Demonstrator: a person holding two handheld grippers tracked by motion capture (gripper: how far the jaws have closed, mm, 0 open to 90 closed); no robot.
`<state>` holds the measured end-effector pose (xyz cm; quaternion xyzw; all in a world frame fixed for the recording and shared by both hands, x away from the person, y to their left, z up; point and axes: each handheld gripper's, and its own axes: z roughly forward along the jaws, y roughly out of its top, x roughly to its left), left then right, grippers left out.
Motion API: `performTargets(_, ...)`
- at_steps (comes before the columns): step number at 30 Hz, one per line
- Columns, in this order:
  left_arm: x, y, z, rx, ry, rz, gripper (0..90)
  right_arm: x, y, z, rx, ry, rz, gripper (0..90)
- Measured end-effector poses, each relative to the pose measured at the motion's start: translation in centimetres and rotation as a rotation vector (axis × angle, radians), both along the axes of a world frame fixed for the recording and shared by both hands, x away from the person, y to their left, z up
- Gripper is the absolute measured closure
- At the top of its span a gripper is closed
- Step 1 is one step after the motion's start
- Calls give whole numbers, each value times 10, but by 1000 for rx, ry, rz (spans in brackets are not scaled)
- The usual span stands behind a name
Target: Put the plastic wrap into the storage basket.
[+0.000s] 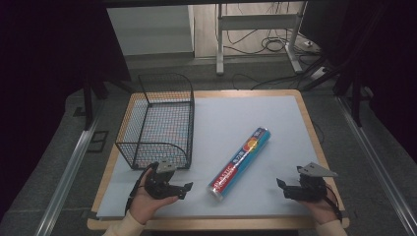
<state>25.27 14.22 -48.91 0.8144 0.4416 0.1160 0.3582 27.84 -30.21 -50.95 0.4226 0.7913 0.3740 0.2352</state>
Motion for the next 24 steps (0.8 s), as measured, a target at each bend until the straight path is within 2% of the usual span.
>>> performTargets(5,-1,-4,7,6,-6,4,189,-1,-3,2,8,-10,-16,119)
performTargets(6,-2,-6,12,2,-18,-1,188,-2,-4,3,6,-19,-23,123)
performTargets(9,-2,-9,18,-4,-27,-7,189,-3,-5,5,8,-42,-37,127)
performTargets(18,5,-32,34,12,-49,-59,183,-2,-4,3,0,-36,-31,127)
performTargets(24,9,-44,38,18,-53,-84,180,-3,-5,3,0,-36,-36,127)
